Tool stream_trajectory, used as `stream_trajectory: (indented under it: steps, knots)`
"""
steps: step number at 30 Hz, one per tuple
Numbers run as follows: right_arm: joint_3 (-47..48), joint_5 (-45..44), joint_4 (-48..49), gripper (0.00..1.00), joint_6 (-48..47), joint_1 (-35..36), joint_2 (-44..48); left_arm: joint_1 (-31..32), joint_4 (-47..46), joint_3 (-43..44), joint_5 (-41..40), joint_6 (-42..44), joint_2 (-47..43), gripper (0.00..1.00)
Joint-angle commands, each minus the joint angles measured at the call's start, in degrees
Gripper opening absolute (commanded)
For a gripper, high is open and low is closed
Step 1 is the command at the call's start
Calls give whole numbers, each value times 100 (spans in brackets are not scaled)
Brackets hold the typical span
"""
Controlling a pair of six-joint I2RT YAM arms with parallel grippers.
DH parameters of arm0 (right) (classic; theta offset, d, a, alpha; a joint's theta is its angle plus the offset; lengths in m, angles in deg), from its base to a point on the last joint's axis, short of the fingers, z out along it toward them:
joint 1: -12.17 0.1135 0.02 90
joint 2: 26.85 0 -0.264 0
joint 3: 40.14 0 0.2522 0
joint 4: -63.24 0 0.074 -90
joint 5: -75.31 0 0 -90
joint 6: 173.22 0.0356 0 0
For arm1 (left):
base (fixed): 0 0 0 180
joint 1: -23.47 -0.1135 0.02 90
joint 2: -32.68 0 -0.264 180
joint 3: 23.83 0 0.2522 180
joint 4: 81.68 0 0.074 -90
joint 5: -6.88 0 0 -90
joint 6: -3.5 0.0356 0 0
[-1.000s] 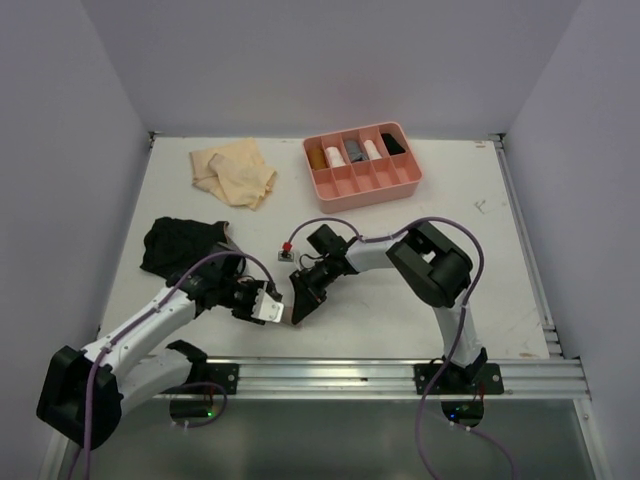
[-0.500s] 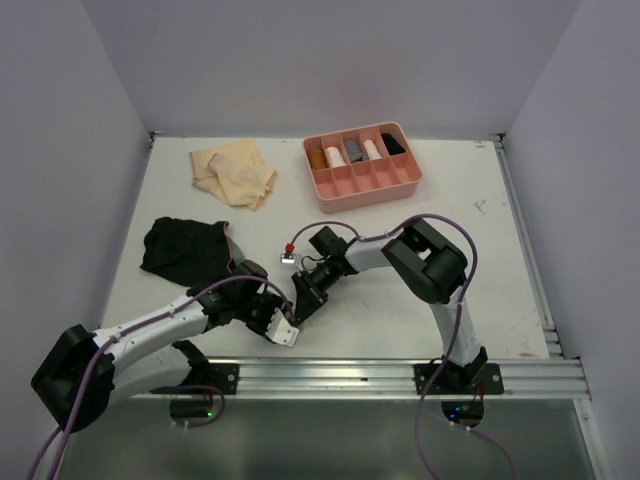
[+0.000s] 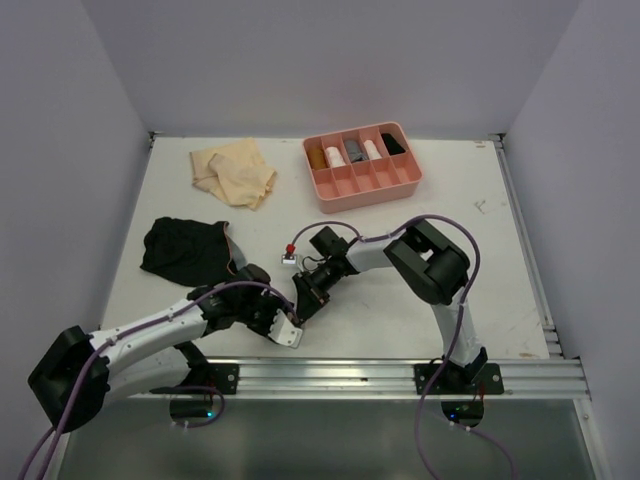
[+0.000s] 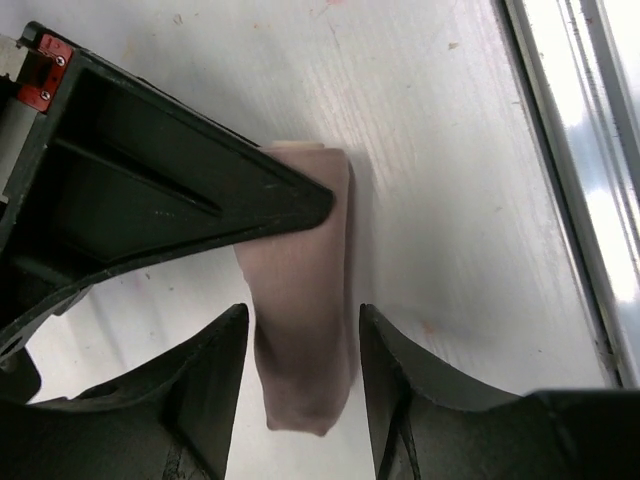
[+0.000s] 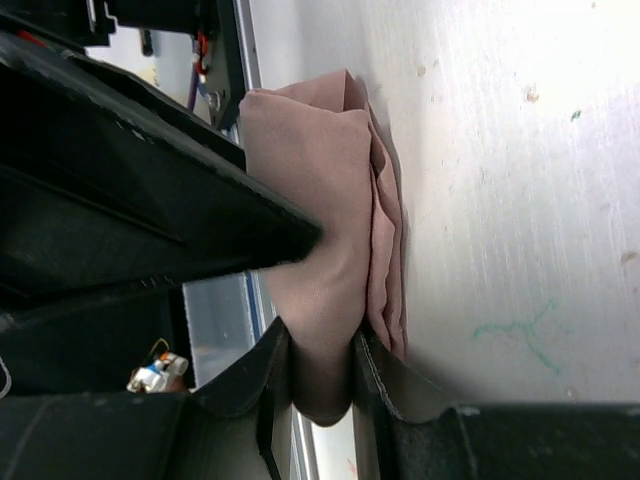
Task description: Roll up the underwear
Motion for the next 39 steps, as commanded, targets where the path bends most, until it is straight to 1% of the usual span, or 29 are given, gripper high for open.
stream_trajectory:
  steps: [1, 3, 6, 9, 18, 27, 31, 36, 39]
  knots:
    - [-379, -2126, -658, 0, -683, -32, -168, 23, 602, 259, 224, -222, -323, 52]
    - [-397, -2258, -729, 0, -745, -32, -53, 14, 822, 330, 276, -328, -446, 52]
    - [-397, -2311, -781, 0, -798, -32, 9, 14, 893, 409, 364, -468, -420, 52]
    - [-388, -2320, -799, 0, -833, -32, 52, 14, 692, 401, 277, -670, -192, 52]
    - [-353, -2408, -948, 0, -912, -32, 114, -29, 164, 506, 215, -882, 450, 53]
    - [-327, -2417, -984, 0, -921, -32, 53, -100, 243, 726, 399, -795, 134, 55]
    - [-318, -2417, -992, 0, -921, -32, 52, -100, 217, 665, 452, -742, 116, 55]
    - [-336, -2435, -975, 0, -903, -32, 88, -100, 234, 620, 531, -645, 529, 53]
    - [-336, -2443, -975, 0, -903, -32, 88, -118, 120, 542, 418, -636, 871, 49]
